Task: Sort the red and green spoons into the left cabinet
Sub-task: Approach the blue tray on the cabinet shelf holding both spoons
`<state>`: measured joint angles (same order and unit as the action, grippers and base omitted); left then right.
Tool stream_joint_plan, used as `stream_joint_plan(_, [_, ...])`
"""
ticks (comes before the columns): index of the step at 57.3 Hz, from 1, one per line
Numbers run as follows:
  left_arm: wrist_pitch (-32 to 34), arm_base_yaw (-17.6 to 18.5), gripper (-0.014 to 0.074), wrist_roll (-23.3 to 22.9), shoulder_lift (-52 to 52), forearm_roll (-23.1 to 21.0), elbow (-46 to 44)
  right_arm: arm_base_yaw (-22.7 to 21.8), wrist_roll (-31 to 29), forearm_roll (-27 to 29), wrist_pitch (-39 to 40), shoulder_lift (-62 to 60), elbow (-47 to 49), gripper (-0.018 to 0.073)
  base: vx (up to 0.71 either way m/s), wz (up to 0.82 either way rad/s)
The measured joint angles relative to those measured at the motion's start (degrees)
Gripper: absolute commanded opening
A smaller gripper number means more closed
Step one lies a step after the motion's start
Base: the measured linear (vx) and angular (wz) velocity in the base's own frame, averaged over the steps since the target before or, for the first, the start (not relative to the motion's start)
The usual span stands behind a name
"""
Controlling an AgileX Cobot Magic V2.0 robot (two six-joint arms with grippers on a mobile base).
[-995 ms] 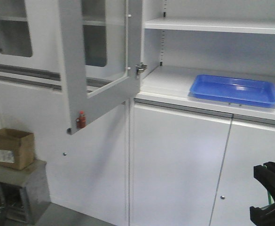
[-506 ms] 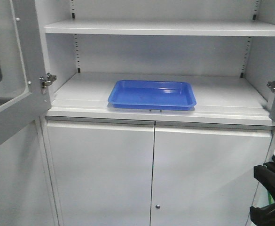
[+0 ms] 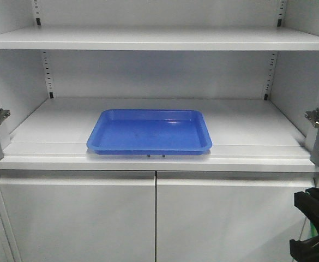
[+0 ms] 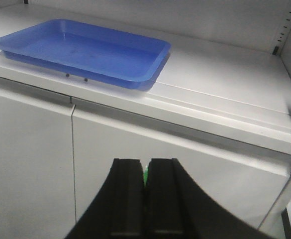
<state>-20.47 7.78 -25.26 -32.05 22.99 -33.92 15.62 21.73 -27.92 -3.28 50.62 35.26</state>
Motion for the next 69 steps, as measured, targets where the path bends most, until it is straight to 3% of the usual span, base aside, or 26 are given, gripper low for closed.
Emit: stream_joint_plan(69, [0.0,0.0,0.0065,0.0,0.0,0.0,0.0,0.0,0.0,0.0,0.0,0.0,0.0,-0.0006,0.31,-0.04])
